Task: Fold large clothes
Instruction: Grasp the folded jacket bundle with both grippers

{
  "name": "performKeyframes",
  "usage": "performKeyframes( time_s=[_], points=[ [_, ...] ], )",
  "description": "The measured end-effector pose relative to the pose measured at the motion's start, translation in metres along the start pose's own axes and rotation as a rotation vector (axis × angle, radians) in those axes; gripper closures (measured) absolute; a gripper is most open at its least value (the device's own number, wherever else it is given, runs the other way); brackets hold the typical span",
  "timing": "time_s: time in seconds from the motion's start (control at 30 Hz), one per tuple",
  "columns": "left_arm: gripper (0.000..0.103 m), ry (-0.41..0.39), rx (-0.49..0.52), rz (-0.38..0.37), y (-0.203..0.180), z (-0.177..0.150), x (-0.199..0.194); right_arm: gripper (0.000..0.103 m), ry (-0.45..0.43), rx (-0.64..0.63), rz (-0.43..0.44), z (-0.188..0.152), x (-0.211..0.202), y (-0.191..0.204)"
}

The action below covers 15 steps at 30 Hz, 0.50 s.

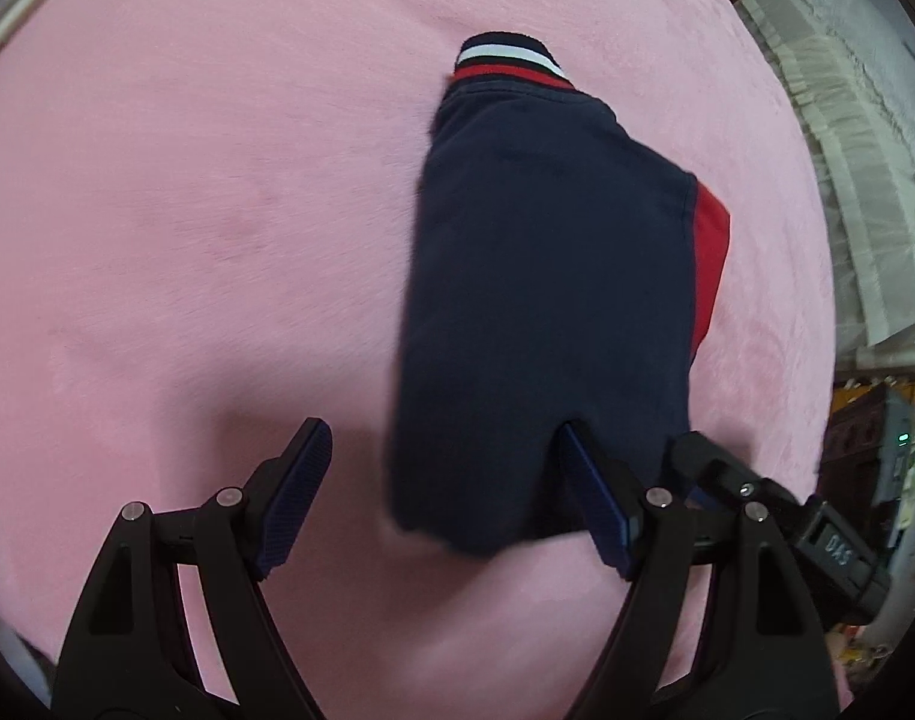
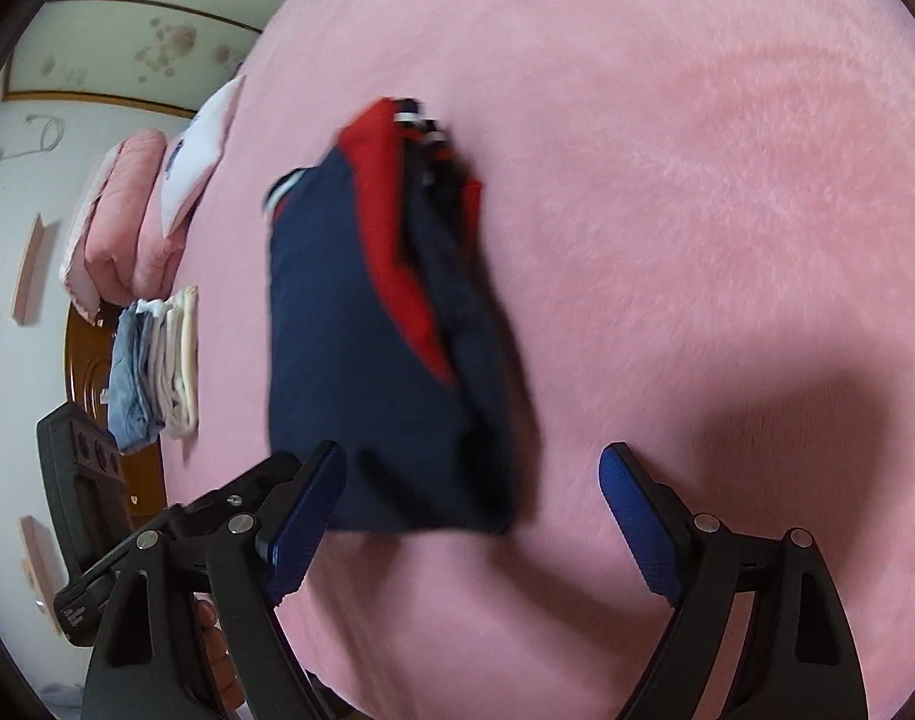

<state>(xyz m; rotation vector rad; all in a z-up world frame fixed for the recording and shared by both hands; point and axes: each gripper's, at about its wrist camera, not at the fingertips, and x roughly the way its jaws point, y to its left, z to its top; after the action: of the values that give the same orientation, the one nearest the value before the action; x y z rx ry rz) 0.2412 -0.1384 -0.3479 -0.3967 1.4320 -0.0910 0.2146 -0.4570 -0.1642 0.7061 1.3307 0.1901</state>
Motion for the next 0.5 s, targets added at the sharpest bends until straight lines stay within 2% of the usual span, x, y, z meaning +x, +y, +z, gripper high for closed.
performKeyframes(
  time_s=[0.1,0.23,0.3,0.33,0.43,0.5],
  points=[
    [0.023,-0.008,0.005,-0.027,-0.001,0.009,0.01,0.015,0.003,-0.003,0.059,0.006,0.011,-0.003],
    [0.023,-0.018,-0.015,-0.113,0.0,0.021,0.02,0.016,0.026,-0.019,0.126,0.012,0.03,0.001],
    [0.023,-0.023,-0.047,-0.169,0.003,0.026,0.028,0.026,0.036,-0.042,0.161,0.015,0.039,0.006],
    [0.023,-0.019,-0.075,-0.199,0.007,0.029,0.033,0.037,0.05,-0.057,0.173,0.016,0.047,0.009],
    [0.024,-0.013,-0.14,-0.252,0.014,0.032,0.04,0.04,0.058,-0.073,0.193,0.024,0.055,0.014],
    [0.03,-0.012,-0.146,-0.249,0.014,0.03,0.042,0.046,0.071,-0.077,0.214,0.025,0.056,0.015]
  ],
)
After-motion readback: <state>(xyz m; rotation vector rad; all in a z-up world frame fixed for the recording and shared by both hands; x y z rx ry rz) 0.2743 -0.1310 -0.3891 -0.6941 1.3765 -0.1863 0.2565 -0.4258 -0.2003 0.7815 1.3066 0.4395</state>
